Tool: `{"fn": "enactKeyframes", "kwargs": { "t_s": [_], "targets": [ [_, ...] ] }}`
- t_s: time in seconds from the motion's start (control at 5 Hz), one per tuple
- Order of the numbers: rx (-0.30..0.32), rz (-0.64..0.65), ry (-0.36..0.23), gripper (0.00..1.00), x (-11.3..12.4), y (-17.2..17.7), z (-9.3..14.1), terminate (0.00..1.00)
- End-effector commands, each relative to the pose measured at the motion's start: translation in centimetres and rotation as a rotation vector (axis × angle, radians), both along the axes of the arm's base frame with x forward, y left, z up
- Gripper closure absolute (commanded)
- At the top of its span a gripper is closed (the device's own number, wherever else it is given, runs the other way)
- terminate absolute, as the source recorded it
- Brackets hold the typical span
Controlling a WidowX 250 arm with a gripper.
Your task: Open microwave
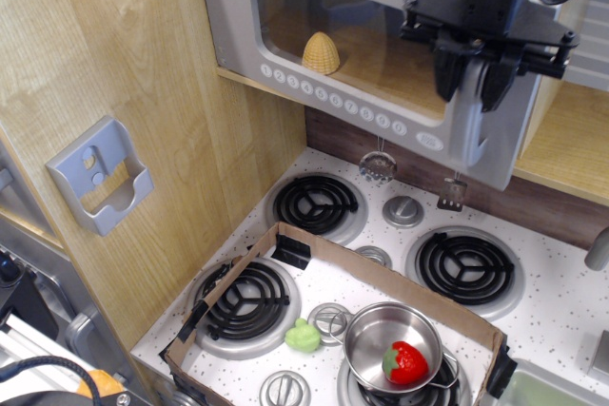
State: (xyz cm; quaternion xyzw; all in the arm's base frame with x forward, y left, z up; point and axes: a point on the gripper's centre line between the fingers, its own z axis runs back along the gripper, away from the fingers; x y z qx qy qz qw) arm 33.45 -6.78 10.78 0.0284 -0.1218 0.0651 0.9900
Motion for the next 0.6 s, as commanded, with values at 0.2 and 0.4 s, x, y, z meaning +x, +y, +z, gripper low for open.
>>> {"fn": "enactKeyframes", "kwargs": {
  "t_s": [0.2, 0.4],
  "targets": [
    [0.002, 0.222, 0.035, 0.0, -6.6, 0.9, 1.0, 0.0],
    [0.016, 0.321, -0.004, 0.0, -8.9, -0.9, 0.9, 0.0]
  ]
}}
